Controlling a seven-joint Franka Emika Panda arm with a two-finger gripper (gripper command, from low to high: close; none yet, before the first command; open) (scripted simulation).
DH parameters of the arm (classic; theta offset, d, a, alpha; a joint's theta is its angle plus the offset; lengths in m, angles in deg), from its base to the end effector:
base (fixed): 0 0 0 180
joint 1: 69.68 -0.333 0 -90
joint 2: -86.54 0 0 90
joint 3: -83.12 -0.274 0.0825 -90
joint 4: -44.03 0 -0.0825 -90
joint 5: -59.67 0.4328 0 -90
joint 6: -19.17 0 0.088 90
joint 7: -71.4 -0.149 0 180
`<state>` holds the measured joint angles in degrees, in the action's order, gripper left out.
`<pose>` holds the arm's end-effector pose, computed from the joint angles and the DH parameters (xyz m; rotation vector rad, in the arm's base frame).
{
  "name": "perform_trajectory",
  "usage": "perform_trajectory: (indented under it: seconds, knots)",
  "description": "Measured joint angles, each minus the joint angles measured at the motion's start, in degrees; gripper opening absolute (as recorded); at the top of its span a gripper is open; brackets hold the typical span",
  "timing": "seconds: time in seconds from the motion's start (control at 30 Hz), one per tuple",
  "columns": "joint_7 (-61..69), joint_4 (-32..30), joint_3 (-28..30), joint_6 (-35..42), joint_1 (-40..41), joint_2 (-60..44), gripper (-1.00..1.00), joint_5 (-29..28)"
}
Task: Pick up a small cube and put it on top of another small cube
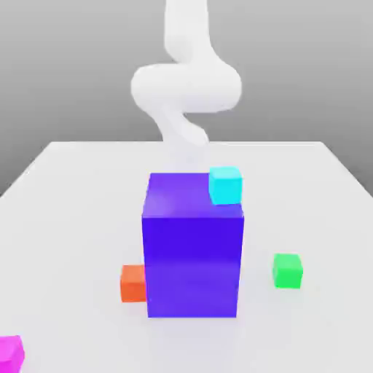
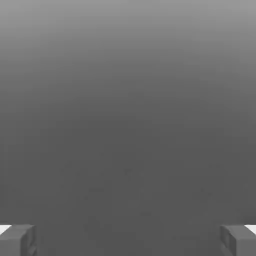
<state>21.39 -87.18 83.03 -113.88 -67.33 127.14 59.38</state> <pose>0.4831 -0.0192 0.6220 -2.4138 1.1813 -0.9575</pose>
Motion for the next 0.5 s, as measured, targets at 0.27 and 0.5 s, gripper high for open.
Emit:
perform_trajectory:
  seconds: [0.27, 0.5]
  knots:
    - [-13.4, 1.9, -0.3, -4.1, 7.7, -17.0, 0.0, -0.7]
    - [-25.0, 3.5, 1.5, -7.6, 12.3, -31.5, 0.0, -1.6]
